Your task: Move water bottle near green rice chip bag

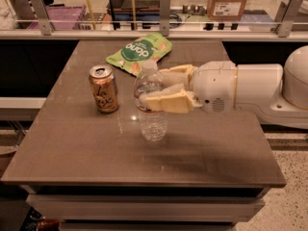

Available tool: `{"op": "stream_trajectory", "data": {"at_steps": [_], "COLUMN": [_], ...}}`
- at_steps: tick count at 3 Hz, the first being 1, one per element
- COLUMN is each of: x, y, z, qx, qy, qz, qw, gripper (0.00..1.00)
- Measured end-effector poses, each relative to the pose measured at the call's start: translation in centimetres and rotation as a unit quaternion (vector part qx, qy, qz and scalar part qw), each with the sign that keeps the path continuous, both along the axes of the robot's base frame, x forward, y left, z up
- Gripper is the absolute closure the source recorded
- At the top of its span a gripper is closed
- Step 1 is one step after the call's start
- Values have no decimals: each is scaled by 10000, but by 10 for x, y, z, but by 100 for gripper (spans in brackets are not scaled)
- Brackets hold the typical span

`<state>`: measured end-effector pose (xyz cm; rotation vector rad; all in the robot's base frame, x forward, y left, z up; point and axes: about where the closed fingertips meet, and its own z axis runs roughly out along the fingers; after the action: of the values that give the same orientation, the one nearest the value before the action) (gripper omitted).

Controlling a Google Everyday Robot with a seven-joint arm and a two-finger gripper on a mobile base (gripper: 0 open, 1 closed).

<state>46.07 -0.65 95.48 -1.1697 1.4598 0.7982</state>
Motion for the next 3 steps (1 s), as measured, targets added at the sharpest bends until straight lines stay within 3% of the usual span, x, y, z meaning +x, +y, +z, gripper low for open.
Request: {"op": "stream_trajectory", "data": {"at_steps": [2, 3], "x": [40, 66], "y": [-22, -38], "z": [23, 34], "qx": [-218, -154], "qy": [-167, -235], "qz": [-338, -845], "qw": [9991, 9960], "gripper": [100, 100]}}
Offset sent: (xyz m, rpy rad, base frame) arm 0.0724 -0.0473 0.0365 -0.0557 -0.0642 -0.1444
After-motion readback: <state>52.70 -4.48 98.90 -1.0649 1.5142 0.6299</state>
